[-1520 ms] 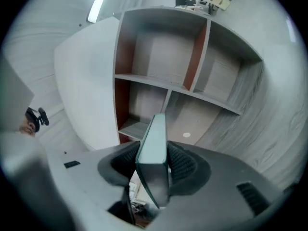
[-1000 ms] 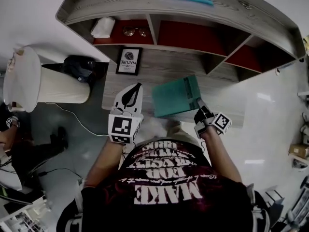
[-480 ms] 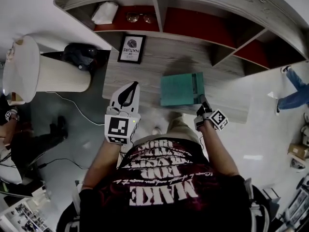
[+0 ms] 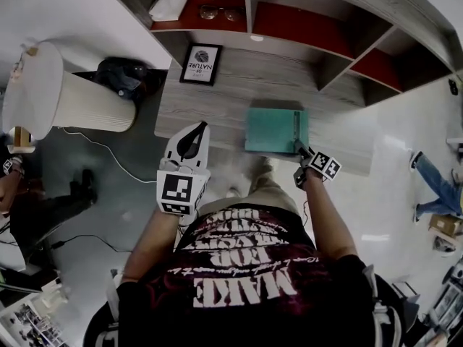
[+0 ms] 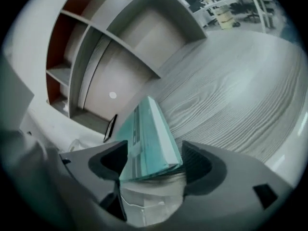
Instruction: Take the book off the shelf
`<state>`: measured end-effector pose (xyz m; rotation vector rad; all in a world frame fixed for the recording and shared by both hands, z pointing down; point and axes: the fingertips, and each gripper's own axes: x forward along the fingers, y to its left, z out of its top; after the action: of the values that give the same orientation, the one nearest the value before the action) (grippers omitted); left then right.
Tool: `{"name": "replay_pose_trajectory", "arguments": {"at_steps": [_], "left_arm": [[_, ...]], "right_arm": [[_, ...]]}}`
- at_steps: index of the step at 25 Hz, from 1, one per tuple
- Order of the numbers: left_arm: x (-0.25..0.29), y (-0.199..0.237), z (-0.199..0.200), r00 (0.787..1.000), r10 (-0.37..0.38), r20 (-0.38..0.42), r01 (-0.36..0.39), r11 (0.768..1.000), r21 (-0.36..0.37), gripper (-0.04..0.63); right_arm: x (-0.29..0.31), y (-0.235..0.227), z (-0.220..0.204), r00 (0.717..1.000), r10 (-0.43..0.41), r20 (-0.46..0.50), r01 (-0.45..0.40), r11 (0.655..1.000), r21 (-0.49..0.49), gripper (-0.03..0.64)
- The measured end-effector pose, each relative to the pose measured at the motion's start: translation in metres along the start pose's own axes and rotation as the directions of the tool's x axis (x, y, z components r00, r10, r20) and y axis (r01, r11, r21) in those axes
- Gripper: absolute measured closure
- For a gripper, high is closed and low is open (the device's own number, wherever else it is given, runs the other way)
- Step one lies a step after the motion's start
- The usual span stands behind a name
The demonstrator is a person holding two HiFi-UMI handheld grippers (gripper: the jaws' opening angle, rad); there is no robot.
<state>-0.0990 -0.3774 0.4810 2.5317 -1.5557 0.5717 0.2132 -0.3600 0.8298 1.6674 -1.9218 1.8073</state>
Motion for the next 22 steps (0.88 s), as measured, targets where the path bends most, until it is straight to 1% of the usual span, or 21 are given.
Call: {"name": "replay_pose_trajectory", "arguments": {"at_steps": [2,5,7,8,10,11,12,14,15,17,19,20,22], "left_arm": [[-0.009,-0.002,-0.006,1.000,-0.007,0.003,0.007,1.000,-0.007,0.589],[-0.025,-0.009,-0.006,0.999,-0.021,0.029,0.021,1.000,-0.011,0.589],[-0.036,-0.012,-0.002,0.998,-0.032,0.049,0.033,0.999,-0.008,0.589],[-0.041,-0.013,-0.001,0.997,-0.041,0.060,0.042,0.999,-0.012,0.589],[-0.052,-0.017,0.003,0.994,-0.062,0.089,0.065,0.997,-0.033,0.589],[-0.058,-0.020,0.005,0.992,-0.071,0.107,0.076,0.996,-0.045,0.589],[-0.062,-0.022,0.007,0.989,-0.078,0.127,0.086,0.995,-0.053,0.589],[-0.070,-0.025,0.013,0.981,-0.088,0.173,0.099,0.993,-0.059,0.589],[-0.074,-0.026,0.017,0.975,-0.091,0.201,0.105,0.993,-0.062,0.589],[-0.085,-0.027,0.024,0.962,-0.092,0.257,0.112,0.992,-0.064,0.589],[-0.094,-0.028,0.028,0.952,-0.096,0.291,0.118,0.991,-0.061,0.589],[-0.097,-0.029,0.028,0.950,-0.101,0.297,0.125,0.990,-0.064,0.589],[-0.099,-0.032,0.024,0.949,-0.114,0.295,0.143,0.987,-0.076,0.589]], "right_arm": [[-0.004,-0.003,-0.002,0.999,-0.034,-0.023,0.032,0.997,-0.076,0.258],[-0.027,0.001,0.005,0.998,-0.067,0.013,0.068,0.978,-0.195,0.258],[-0.048,0.019,0.009,0.998,-0.050,0.042,0.060,0.957,-0.283,0.258],[-0.061,0.034,0.012,0.997,-0.033,0.066,0.053,0.941,-0.335,0.262],[-0.092,0.066,0.019,0.988,0.005,0.151,0.065,0.887,-0.456,0.323],[-0.111,0.083,0.024,0.977,0.027,0.210,0.086,0.855,-0.511,0.389],[-0.130,0.101,0.028,0.962,0.053,0.268,0.108,0.826,-0.553,0.465],[-0.166,0.138,0.033,0.927,0.125,0.353,0.126,0.783,-0.609,0.586],[-0.182,0.157,0.032,0.912,0.171,0.372,0.116,0.764,-0.635,0.612],[-0.209,0.197,0.022,0.891,0.264,0.370,0.080,0.710,-0.699,0.614],[-0.232,0.228,0.009,0.879,0.324,0.351,0.060,0.654,-0.754,0.614],[-0.242,0.239,0.003,0.875,0.336,0.349,0.060,0.639,-0.767,0.615],[-0.264,0.253,-0.005,0.869,0.338,0.362,0.080,0.626,-0.776,0.614]]}}
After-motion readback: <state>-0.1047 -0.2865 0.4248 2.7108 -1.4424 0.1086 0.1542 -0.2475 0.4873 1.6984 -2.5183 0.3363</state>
